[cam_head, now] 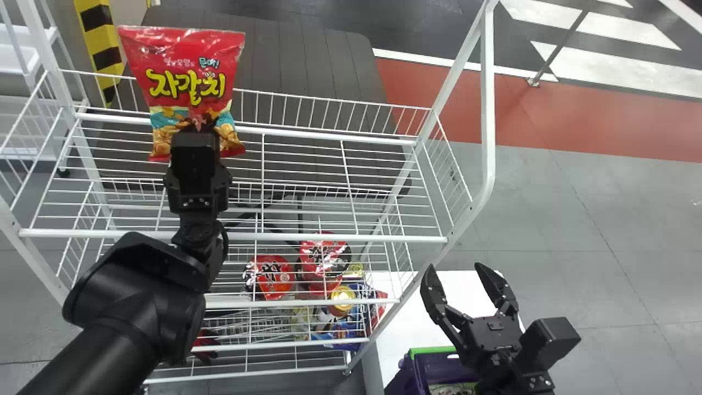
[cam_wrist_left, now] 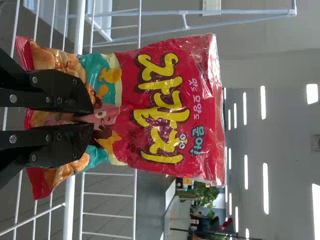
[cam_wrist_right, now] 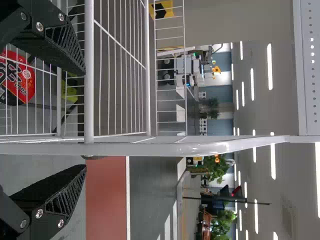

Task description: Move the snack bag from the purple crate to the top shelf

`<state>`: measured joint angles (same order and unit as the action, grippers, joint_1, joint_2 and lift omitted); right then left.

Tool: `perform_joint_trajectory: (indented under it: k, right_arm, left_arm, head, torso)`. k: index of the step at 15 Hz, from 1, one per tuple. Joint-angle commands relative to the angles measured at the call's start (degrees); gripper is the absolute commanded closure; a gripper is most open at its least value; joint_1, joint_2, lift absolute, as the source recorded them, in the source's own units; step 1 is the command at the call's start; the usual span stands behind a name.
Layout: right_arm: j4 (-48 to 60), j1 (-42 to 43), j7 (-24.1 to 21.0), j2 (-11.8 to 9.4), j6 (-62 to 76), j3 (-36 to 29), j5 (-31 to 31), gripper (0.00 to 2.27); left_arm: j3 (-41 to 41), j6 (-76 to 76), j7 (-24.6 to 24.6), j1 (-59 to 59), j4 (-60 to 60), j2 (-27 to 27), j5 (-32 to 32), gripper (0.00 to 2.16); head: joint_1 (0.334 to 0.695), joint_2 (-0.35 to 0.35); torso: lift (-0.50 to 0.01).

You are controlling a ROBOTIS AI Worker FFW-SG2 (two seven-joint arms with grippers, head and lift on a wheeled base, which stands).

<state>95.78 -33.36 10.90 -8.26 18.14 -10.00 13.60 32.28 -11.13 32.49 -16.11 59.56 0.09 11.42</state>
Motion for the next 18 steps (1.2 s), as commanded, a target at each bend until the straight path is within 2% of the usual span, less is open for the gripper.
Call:
perform_joint_trajectory:
  k: [1,5,11,14,18]
  right_arm:
    - [-0.3,0.3,0.0,-0.1,0.0,0.1,-0.2,0.17]
    - [-0.8,0.7,0.0,-0.3,0.0,0.2,-0.2,0.17]
    - [-1.1,0.9,0.0,-0.1,0.0,0.9,-1.0,0.17]
    - [-1.3,1.0,0.0,0.1,0.0,1.0,-1.4,0.17]
    - [-1.3,1.1,-0.4,0.3,0.0,1.6,-2.2,0.17]
  left_arm:
    - [0.2,-1.2,1.0,1.4,0.6,-0.2,-1.0,1.00]
    - [0.0,-0.2,2.5,3.4,3.1,-0.2,-6.4,1.00]
    - [-4.9,2.8,-0.7,4.4,6.7,-0.2,-9.7,1.00]
    - [-7.8,2.8,-2.1,4.9,8.2,-0.2,-9.8,1.00]
    - [-11.4,-0.7,-4.3,5.9,8.3,2.5,-9.8,1.00]
  head:
    - [0.695,-0.283]
    - [0.695,-0.287]
    - [0.695,-0.291]
    - [0.695,-0.259]
    - [0.695,-0.218]
  torso:
    - [0.000]
    - [0.000]
    - [0.000]
    - [0.000]
    - [0.000]
